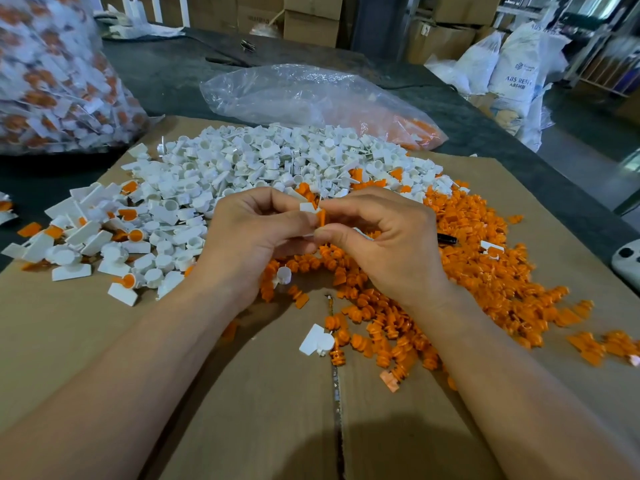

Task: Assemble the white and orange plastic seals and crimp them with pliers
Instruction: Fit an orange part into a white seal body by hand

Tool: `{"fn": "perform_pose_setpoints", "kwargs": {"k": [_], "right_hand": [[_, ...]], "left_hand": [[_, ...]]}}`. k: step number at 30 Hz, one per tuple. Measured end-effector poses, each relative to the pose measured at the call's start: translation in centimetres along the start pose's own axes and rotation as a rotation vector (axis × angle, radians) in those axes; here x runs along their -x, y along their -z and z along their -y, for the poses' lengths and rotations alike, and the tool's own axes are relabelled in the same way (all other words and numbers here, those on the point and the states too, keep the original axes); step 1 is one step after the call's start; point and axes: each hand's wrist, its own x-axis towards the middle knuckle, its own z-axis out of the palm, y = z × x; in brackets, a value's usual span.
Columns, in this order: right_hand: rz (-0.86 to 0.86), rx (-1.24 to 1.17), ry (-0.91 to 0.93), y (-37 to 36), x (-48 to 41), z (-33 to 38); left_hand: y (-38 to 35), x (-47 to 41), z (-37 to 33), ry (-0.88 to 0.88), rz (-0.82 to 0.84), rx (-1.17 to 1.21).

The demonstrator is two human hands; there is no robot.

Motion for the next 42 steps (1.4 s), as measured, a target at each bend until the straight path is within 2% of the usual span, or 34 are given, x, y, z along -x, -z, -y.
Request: {"fn": "perform_pose_setpoints", "kwargs": {"k": [8,20,31,42], "right_hand": [[0.023,0.048,0.039,0.12,-0.02,-0.04],[0.063,-0.007,-0.089,0.28,0.0,-0.28],[0.1,0.039,-0.021,0.38,-0.06,-0.23],[0.134,0.023,-0.052,0.14,-0.04,-0.47]], "left_hand": [[0.1,0.13,-0.05,0.002,0.003,-0.028],[0.19,0.0,0.01,0.01,0.026,-0.055],[0.08,-0.12,0.12,-0.009,-0.003,-0.116],[0.32,-0.42,0.25,0.065,-0.009,-0.042]]}}
